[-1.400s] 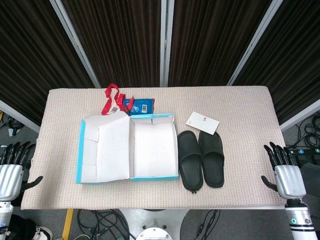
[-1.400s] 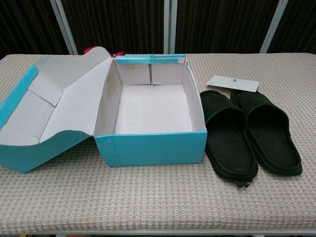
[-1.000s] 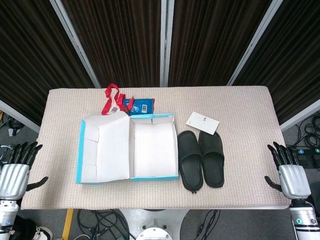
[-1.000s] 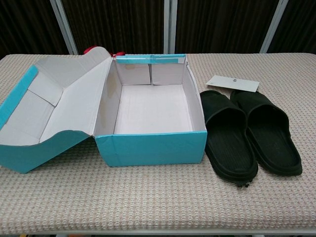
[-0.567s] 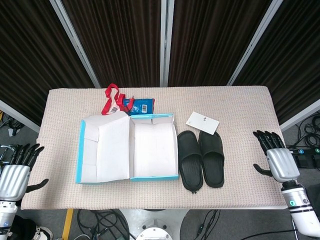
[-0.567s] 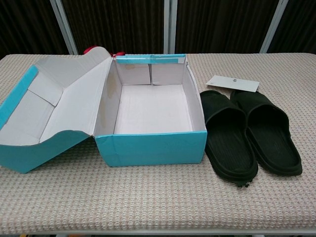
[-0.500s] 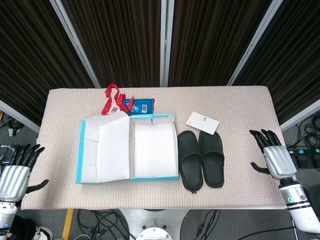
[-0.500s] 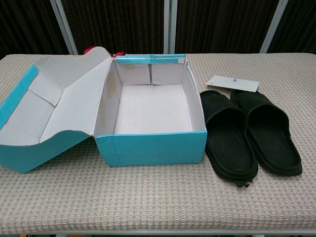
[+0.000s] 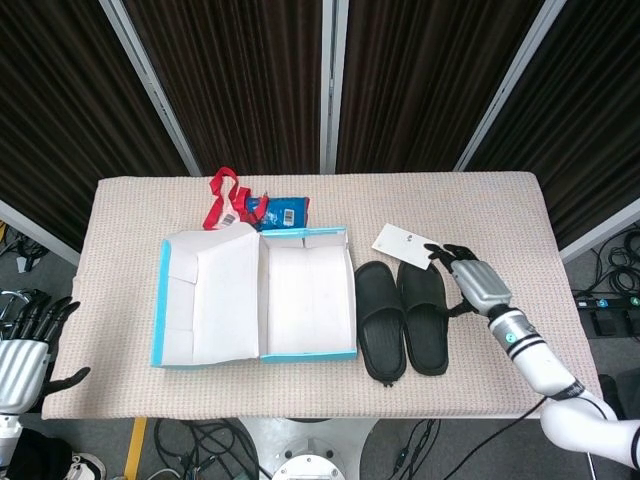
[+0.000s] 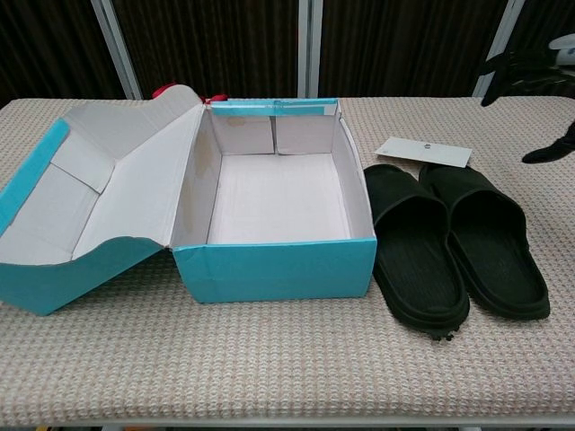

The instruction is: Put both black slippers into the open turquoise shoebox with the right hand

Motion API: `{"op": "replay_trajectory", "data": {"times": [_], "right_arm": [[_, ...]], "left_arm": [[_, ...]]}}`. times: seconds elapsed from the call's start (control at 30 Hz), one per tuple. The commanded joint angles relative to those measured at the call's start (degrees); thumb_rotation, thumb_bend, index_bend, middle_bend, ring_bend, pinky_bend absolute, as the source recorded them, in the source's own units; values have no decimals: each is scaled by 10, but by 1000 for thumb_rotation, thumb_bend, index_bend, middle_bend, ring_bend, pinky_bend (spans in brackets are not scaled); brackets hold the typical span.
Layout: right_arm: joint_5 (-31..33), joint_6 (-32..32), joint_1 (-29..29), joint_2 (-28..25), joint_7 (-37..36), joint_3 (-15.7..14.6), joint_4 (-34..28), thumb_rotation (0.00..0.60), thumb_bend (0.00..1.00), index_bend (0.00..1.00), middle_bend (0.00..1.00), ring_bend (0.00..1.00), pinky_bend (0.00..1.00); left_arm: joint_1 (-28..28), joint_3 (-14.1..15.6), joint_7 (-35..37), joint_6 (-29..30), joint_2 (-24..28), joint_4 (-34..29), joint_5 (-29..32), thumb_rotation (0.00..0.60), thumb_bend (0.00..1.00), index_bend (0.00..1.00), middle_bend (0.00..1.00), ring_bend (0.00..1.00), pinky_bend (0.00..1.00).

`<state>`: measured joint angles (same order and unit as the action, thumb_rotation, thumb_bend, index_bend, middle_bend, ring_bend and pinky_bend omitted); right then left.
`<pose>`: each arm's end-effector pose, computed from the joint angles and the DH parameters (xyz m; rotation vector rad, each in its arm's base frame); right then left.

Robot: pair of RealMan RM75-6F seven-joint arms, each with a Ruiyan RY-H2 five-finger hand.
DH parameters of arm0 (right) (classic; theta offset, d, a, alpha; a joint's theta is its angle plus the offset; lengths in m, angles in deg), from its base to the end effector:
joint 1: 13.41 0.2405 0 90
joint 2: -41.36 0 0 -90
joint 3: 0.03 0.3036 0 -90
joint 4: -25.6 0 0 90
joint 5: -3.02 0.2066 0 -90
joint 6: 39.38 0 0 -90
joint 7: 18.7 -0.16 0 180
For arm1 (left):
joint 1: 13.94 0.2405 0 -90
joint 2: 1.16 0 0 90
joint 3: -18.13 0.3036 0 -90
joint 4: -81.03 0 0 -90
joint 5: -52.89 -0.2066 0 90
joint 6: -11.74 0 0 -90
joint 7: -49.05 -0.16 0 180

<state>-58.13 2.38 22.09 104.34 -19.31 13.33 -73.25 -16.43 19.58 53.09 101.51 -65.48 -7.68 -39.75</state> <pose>-0.2344 -0.3724 0.1119 1.7253 -1.3354 0.8652 -0.3557 0.1701 0.1804 -1.4535 -0.8911 -0.9472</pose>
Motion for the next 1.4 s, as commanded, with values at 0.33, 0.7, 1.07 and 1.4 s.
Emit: {"op": "replay_trajectory", "data": {"times": [0.33,0.7,1.07,1.4], "right_arm": [[164,-177,138,31,-16,-3,56,600,45,0,98,0,0],[230,-206,230,63,0,-76,113,600,41,0,42,0,0],[323,-184,314,87,25,-143,122,600,40,0,42,0,0],[368,-175,361,110,44,-186,129,600,43,0,46,0,0]], "left_arm": [[-2,3,25,-5,5,10,-3,600,49,110,97,30,60],[-4,4,52,-15,8,18,2,600,50,111,97,30,60],[-6,4,80,-29,12,30,14,600,50,112,97,30,63],[-4,5,99,-28,11,44,15,600,50,112,97,30,63]]}}
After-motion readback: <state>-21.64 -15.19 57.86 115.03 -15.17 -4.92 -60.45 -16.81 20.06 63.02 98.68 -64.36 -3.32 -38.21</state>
